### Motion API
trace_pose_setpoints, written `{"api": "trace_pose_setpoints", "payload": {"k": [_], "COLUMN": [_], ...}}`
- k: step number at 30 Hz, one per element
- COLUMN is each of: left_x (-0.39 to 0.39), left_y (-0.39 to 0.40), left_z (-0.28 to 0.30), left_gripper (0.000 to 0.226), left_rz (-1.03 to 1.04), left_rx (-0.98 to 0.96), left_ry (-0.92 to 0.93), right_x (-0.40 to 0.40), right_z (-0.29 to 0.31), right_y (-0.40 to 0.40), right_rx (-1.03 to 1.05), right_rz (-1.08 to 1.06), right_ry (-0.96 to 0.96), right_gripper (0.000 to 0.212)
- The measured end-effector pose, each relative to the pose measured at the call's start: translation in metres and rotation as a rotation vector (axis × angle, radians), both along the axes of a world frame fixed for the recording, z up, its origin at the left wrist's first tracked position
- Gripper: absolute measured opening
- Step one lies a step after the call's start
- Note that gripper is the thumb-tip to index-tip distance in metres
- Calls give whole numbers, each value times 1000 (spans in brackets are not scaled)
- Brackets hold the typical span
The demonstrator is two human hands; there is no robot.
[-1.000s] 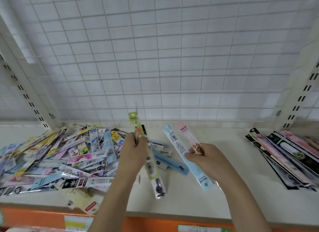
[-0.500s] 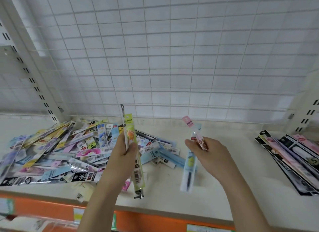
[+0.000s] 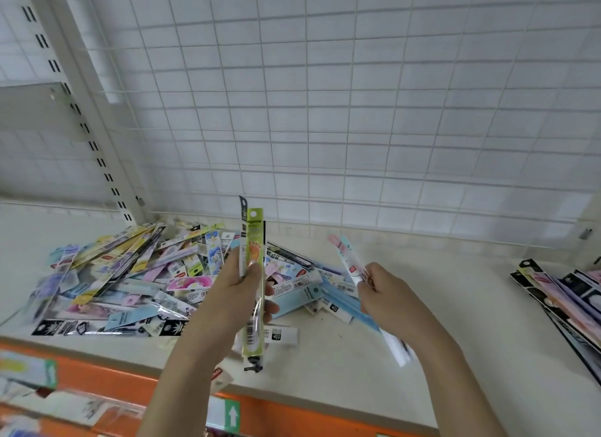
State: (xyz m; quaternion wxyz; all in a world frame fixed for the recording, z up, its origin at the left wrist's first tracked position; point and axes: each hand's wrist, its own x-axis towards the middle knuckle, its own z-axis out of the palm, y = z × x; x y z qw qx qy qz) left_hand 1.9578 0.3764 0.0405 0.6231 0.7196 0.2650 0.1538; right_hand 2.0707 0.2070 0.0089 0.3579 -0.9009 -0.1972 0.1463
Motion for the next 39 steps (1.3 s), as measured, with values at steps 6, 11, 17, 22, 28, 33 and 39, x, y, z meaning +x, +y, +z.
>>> {"api": "trace_pose_setpoints", "payload": {"k": [6,11,17,22,28,33,39], "left_x": [9,11,26,37,47,50,44], "left_y": [15,13,6,-2,-9,-14,-19], "left_z": [-4,-10,-24,-31,-24,6,34], "left_gripper": [24,36,31,28,30,27,22], "left_rz": [61,-60,-108,-188,-208,-193,-89], "left_rx": [7,366,656,850,950,883,650], "left_ry": [125,261,470,613,357,2,-273], "right_x": [0,1,3,2,5,6,7], "right_z": [-1,-5,-6,-6,-8,-7,-12], "right_y": [6,3,-10,-21,-28,-26,-20], "right_rx": [21,-2,24,51,84,209,89], "right_rz": [-25,-58,-121,-135,-137,-149,-94], "right_ry": [-4,-87,-128,-105,-80,13,-87], "right_gripper": [17,33,39,40,34,28,28]}}
